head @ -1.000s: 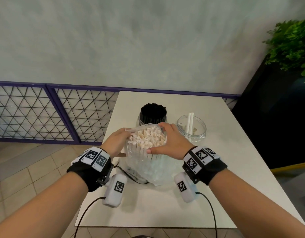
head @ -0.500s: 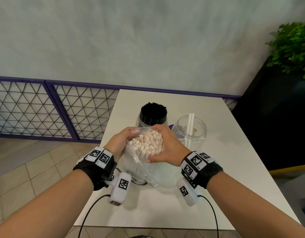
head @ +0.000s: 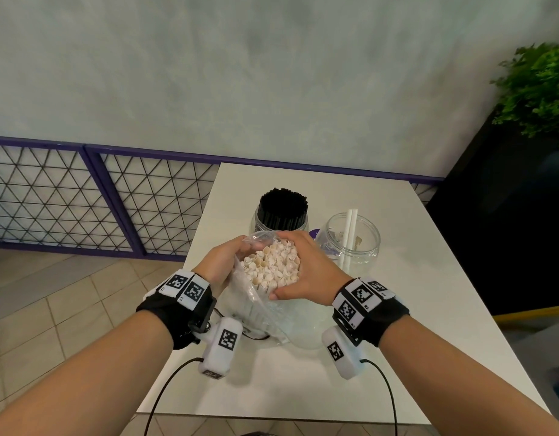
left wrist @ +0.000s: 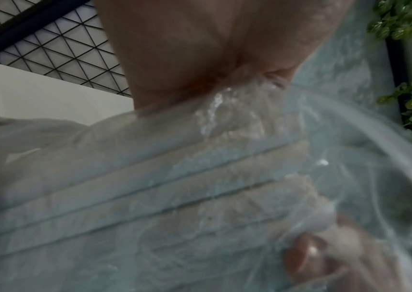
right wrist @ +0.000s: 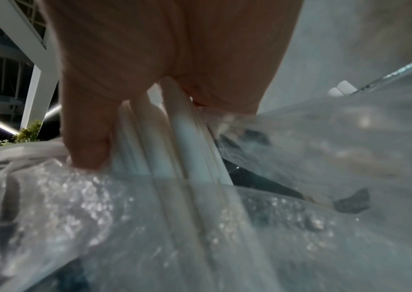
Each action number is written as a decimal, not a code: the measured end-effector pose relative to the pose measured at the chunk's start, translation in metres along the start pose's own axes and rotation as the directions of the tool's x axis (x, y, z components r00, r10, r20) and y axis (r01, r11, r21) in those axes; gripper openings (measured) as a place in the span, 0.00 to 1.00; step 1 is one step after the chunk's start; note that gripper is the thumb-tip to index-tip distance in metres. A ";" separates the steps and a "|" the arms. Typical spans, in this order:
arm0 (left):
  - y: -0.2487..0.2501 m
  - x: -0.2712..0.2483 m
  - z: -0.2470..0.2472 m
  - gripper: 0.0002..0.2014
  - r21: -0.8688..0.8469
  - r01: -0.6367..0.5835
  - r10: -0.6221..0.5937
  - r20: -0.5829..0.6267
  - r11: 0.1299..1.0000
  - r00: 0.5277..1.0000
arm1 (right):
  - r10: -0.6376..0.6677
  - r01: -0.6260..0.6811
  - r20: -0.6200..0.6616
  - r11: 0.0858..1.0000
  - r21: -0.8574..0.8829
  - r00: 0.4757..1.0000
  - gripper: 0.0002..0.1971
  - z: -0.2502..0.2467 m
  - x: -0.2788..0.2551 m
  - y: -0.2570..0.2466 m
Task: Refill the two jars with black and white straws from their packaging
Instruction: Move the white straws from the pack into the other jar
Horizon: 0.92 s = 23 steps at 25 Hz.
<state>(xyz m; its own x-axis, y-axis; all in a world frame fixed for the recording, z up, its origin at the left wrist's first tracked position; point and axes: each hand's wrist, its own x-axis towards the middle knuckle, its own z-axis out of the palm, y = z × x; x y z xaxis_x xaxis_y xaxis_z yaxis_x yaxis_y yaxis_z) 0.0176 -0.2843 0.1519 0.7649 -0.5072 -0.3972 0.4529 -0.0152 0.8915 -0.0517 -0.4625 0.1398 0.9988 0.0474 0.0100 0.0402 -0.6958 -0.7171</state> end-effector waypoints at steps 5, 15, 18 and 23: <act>-0.006 0.005 -0.007 0.10 0.049 -0.030 0.033 -0.054 0.998 0.998 | 0.041 -0.042 0.030 0.998 0.045 0.999 0.47 -0.002 -0.003 -0.002; 0.004 -0.005 -0.033 0.09 0.171 0.019 -0.001 -0.109 0.985 0.994 | 0.095 -0.092 -0.070 0.994 0.052 0.993 0.43 0.000 -0.004 0.011; -0.008 -0.005 -0.040 0.13 0.013 0.066 -0.065 -0.085 0.998 0.994 | 0.102 -0.096 -0.062 0.991 0.097 0.993 0.43 -0.001 -0.005 0.011; -0.027 0.000 -0.033 0.10 0.048 0.067 -0.054 -0.227 0.997 0.972 | 0.076 -0.073 -0.030 0.992 0.107 0.997 0.42 0.004 -0.005 0.013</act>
<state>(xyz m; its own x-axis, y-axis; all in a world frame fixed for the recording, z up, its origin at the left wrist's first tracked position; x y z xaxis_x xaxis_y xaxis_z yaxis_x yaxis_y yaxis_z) 0.0203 -0.2556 0.1204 0.8230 -0.2968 -0.4842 0.4805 -0.0908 0.8723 -0.0559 -0.4689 0.1279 0.9993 -0.0277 -0.0235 -0.0356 -0.6166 -0.7865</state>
